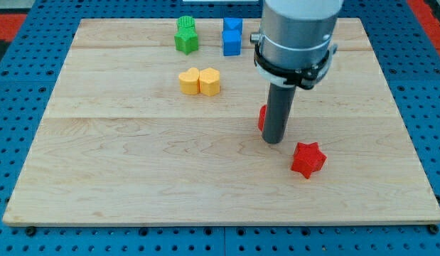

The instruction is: Place the red circle towards the right side of the yellow blocks

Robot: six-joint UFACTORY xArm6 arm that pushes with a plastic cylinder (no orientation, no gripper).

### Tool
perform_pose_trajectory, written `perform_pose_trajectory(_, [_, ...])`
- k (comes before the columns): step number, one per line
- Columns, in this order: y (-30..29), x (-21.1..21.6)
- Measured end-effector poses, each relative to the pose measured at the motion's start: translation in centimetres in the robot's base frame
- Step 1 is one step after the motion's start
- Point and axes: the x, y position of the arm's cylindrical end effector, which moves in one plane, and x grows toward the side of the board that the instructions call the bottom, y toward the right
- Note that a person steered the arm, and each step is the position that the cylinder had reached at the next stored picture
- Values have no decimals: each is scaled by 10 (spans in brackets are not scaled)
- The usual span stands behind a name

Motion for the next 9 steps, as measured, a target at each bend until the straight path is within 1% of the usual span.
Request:
perform_pose_trajectory(2, [0, -59])
perform_pose_trajectory(3, [33, -69])
perform_pose_trajectory(4, [52, -79])
perform_pose_trajectory(6, [-15, -105])
perform_pose_trajectory(7, [13, -107])
perform_pose_trajectory(8, [5, -125])
perform_pose_trajectory(9, [-24, -128])
